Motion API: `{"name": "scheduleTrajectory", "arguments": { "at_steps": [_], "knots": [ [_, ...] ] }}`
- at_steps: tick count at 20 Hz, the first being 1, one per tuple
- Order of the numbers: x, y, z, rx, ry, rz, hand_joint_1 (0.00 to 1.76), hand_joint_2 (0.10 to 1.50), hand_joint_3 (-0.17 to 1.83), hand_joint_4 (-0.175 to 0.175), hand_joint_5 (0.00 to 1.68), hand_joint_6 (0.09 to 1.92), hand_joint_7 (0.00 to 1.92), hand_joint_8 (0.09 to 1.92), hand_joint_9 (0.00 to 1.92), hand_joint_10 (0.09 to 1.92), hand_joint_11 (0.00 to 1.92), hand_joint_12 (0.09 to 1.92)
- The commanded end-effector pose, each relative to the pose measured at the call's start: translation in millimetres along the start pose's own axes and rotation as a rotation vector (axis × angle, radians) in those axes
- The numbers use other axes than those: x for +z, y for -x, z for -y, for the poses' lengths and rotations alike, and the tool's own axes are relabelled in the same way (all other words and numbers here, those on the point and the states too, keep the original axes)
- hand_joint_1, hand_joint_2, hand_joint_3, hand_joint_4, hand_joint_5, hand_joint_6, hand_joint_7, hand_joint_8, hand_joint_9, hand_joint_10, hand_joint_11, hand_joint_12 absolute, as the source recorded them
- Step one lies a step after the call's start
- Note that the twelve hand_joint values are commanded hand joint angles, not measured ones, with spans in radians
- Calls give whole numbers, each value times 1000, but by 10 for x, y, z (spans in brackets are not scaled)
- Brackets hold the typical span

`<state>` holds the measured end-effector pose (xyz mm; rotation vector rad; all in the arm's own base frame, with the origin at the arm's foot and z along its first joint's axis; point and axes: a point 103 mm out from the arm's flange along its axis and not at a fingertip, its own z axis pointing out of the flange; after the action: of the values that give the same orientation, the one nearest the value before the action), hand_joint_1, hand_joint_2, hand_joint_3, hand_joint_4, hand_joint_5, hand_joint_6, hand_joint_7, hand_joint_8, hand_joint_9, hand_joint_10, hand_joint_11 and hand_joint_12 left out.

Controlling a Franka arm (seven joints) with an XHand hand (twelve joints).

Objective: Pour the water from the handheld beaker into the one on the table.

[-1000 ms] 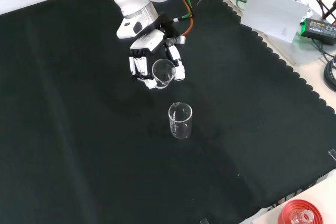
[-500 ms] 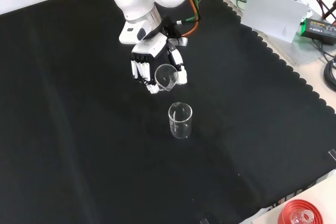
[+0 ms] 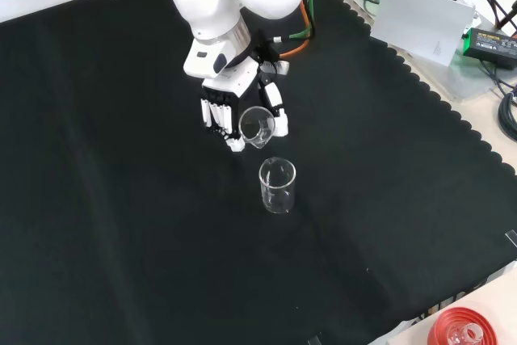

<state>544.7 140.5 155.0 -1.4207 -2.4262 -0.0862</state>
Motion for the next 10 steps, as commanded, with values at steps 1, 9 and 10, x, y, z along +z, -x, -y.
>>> {"name": "scheduleTrajectory", "arguments": {
  "at_steps": [1, 9, 10],
  "knots": [
    [2, -68, -39, -8, -45, 55, 1318, 762, 370, -175, 1409, 289, 1496, 161, 1567, 107, 1023, 950],
    [-13, -141, -58, -15, -90, 138, 1319, 755, 382, -175, 1411, 288, 1500, 159, 1572, 105, 1027, 949],
    [-12, -149, -61, -14, -98, 149, 1319, 754, 383, -175, 1411, 288, 1500, 158, 1573, 105, 1028, 949]
  ]
}}
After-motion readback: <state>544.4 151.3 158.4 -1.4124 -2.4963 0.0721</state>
